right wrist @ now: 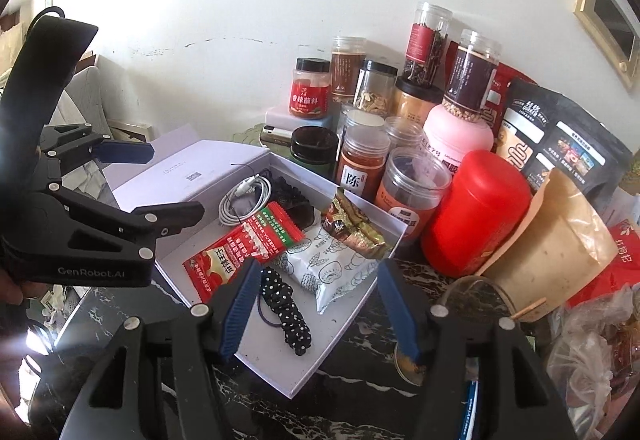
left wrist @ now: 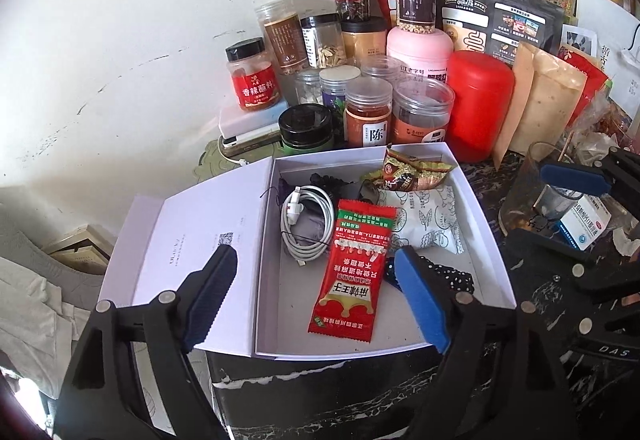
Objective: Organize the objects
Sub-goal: 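Lift both open tools out of the box back over the table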
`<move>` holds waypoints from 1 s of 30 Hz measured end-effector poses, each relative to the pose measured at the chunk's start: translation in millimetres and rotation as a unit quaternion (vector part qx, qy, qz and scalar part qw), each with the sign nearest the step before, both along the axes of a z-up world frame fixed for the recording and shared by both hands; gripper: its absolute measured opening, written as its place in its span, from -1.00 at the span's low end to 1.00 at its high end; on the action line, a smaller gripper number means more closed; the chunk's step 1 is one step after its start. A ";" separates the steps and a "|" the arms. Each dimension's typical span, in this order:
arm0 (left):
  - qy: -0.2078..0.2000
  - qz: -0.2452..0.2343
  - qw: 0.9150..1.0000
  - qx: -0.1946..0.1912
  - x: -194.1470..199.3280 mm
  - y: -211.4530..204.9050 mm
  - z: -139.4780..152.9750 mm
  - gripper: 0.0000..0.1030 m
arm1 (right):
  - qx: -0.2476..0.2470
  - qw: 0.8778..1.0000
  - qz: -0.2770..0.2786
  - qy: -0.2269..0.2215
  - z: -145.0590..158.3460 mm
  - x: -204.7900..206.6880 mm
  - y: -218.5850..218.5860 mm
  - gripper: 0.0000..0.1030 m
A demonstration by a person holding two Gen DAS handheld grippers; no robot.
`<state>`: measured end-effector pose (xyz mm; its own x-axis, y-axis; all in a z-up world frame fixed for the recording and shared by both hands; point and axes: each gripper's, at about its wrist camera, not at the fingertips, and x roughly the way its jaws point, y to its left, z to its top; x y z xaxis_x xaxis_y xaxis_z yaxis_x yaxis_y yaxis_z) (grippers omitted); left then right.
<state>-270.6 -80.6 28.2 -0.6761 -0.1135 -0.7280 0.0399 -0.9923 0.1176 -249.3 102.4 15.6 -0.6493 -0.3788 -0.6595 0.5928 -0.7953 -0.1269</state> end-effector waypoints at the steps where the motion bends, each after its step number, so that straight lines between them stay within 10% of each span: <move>1: 0.003 0.001 1.000 0.001 3.7 0.0 4.1 0.58 | -0.001 1.000 -0.001 0.004 4.1 3.6 1.5 0.24; 30: 0.079 -0.002 0.996 -0.033 138.9 47.3 86.7 0.76 | -0.035 0.996 -0.065 0.045 55.8 107.0 56.9 0.29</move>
<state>-131.7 -33.3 114.8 -0.7820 -0.1543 -0.6038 0.0591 -0.9828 0.1747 -142.2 159.3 71.4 -0.7516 -0.3309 -0.5706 0.4731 -0.8732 -0.1168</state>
